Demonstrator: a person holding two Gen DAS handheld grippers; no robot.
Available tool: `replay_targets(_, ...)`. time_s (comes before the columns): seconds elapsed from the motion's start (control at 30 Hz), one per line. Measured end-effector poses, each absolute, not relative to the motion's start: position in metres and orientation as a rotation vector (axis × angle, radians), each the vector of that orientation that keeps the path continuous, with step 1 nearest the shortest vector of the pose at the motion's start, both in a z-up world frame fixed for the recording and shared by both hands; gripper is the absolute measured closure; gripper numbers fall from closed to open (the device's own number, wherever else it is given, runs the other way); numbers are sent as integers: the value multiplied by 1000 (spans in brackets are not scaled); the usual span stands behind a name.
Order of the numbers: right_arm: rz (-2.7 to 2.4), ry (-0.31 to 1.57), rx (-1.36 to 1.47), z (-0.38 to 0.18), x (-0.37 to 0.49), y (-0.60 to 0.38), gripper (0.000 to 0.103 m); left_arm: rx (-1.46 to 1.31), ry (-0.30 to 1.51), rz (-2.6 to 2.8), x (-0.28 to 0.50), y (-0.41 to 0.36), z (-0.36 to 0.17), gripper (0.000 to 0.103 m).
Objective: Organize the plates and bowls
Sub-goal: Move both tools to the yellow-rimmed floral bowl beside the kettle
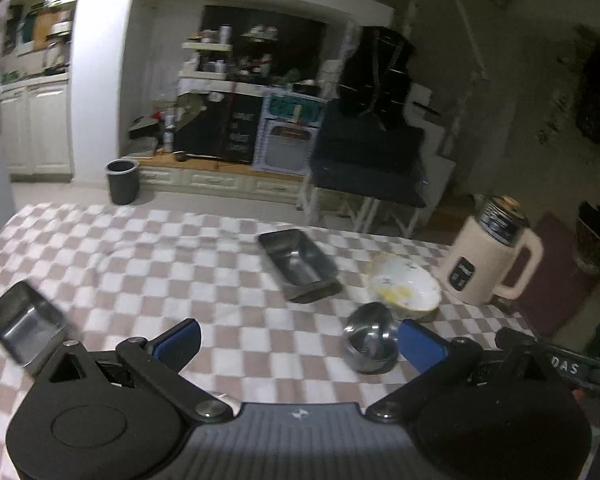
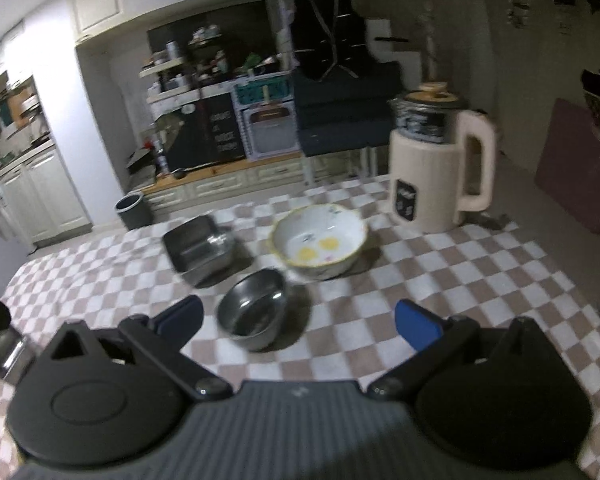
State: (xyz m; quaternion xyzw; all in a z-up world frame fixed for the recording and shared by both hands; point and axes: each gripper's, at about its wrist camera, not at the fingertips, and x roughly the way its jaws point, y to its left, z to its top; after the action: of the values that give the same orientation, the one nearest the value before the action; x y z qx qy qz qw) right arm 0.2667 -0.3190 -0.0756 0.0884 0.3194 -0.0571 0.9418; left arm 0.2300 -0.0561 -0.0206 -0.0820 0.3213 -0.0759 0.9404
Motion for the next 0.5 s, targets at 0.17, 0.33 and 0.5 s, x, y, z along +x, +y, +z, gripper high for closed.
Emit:
replay_targets(0.17, -201, 603, 158, -77, 276, -343, 0, -60, 650, -183, 254, -103, -22, 0)
replay_targets(0.33, -238, 559, 189, -87, 294, -370, 0, 81, 651, -179, 288, -146, -35, 0)
replay_targets(0.5, -270, 539, 225, -108, 319, -392, 0, 101, 655, -157, 329, -171, -59, 0)
